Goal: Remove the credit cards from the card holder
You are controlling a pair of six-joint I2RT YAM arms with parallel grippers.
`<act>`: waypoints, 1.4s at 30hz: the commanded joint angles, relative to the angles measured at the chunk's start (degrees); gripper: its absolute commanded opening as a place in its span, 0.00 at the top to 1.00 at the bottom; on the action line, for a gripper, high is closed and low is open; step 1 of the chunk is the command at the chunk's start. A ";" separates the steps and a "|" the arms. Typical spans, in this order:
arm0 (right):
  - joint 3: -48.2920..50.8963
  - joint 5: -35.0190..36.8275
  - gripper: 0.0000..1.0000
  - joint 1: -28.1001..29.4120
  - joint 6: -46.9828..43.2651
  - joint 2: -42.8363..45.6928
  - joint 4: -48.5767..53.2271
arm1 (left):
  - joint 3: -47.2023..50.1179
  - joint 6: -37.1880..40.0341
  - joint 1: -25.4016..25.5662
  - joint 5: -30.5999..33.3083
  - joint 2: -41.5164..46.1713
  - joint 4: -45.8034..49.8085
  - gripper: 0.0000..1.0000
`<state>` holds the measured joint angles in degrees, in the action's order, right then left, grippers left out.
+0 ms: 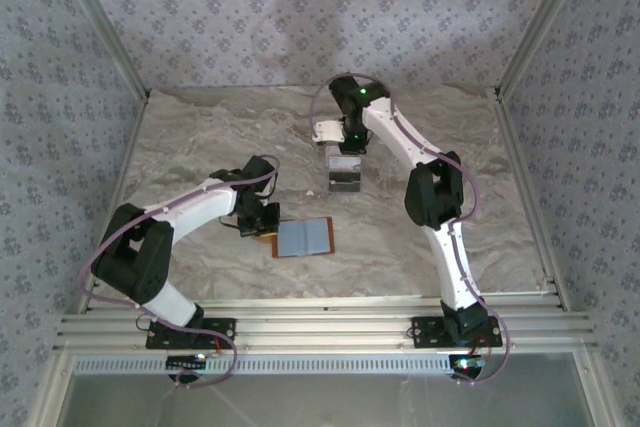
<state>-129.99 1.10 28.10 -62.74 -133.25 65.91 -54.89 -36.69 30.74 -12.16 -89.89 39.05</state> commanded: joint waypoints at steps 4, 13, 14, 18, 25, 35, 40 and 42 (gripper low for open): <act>0.00 1.25 0.82 0.64 0.75 0.77 -2.73 | -0.57 -0.01 -0.28 0.79 0.59 1.54 0.96; 0.56 6.35 0.80 0.79 3.24 2.25 -7.54 | 0.12 -0.06 -0.29 0.76 1.18 1.40 0.96; 0.62 6.57 0.80 0.95 4.18 2.53 -7.80 | 0.31 -0.18 -0.26 0.82 1.30 1.31 0.96; 1.05 4.86 0.79 1.41 10.53 4.40 -7.81 | 0.73 -0.12 -0.69 1.15 1.85 1.03 0.96; 10.84 -1.46 0.83 2.44 29.53 12.05 -12.13 | 1.63 0.30 -1.42 0.63 1.20 0.15 0.96; 28.78 -12.02 0.94 4.64 65.56 22.33 -20.18 | 4.22 1.21 -3.01 -3.33 -0.34 -5.45 0.97; 39.50 -21.81 0.93 6.64 80.48 26.11 -27.55 | 6.73 1.23 -4.84 -7.14 -0.94 -9.23 0.97; 43.33 -25.46 0.91 7.98 85.47 26.59 -31.00 | 7.80 1.34 -5.67 -8.71 -1.35 -10.66 0.97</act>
<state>-90.30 -16.10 34.33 9.58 -108.73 40.49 -48.36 -36.42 26.11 -17.19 -90.39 31.14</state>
